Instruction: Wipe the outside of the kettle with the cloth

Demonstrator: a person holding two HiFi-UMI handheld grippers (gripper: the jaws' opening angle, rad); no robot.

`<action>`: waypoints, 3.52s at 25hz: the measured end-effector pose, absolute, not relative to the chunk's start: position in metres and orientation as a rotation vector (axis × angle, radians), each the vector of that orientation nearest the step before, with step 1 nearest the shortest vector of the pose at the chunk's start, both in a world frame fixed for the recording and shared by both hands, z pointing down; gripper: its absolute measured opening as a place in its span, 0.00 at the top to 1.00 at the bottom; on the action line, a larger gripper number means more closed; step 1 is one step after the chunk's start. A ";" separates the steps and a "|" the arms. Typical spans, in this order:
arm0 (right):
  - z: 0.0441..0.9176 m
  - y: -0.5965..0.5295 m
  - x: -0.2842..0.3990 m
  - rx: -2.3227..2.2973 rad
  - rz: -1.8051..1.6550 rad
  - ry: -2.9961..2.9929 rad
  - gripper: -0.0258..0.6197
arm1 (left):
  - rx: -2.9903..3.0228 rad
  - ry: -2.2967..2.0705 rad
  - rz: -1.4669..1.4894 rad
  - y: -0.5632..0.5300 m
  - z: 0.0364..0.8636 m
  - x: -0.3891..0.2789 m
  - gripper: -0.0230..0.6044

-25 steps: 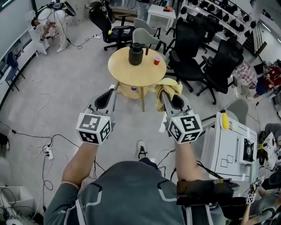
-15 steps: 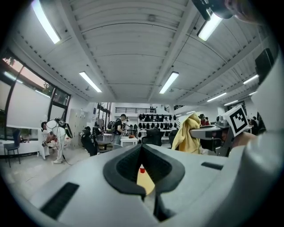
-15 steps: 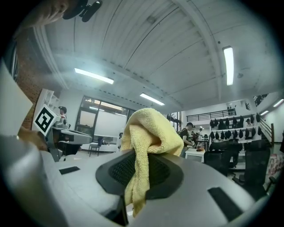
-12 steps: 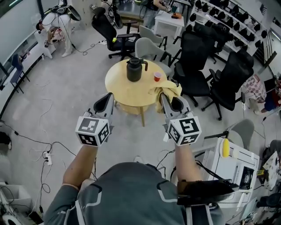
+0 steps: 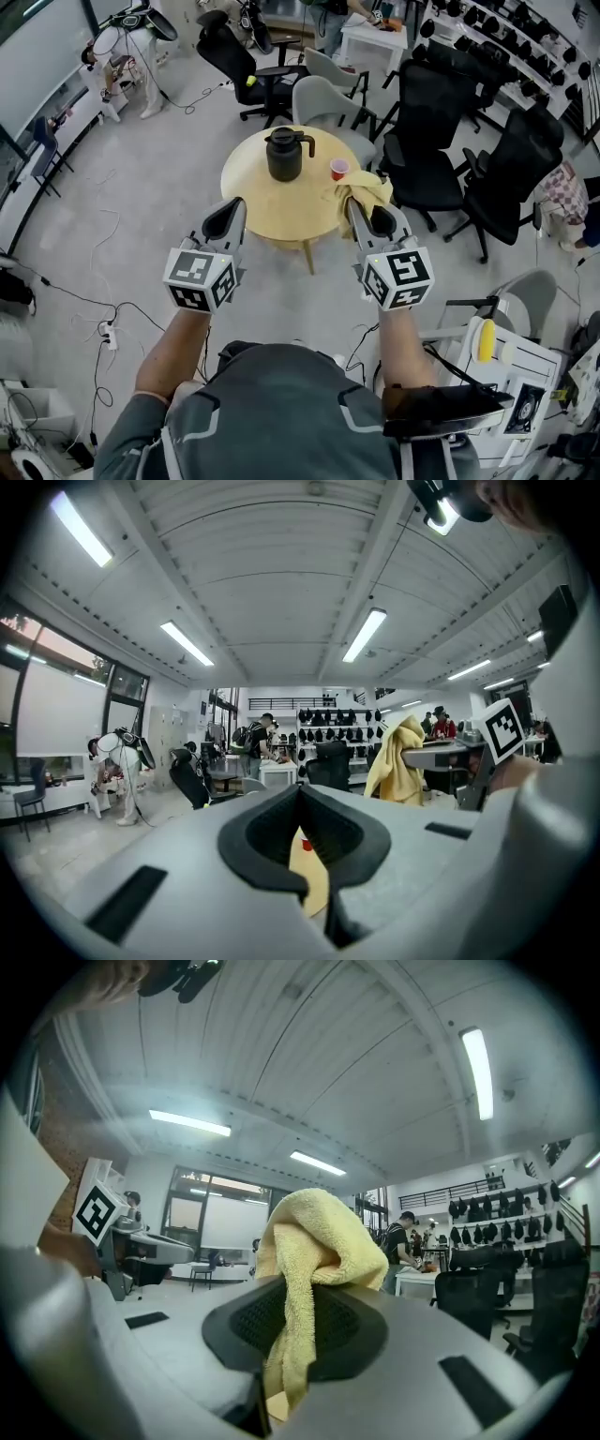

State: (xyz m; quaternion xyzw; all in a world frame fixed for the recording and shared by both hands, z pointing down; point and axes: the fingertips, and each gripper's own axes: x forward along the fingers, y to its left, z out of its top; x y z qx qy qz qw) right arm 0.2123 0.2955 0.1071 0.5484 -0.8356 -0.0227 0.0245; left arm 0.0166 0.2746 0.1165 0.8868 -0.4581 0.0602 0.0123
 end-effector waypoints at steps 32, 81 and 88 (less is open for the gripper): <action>0.163 0.015 0.162 1.754 0.059 -2.437 0.86 | 2.799 -1.140 0.129 -0.016 0.176 -0.013 0.95; 0.494 -0.116 0.178 1.106 0.298 -2.519 0.86 | 2.468 -1.407 0.390 -0.088 0.413 0.063 0.95; 0.552 -0.115 0.173 1.082 0.351 -2.383 0.86 | 2.446 -1.413 0.398 -0.084 0.436 0.057 0.95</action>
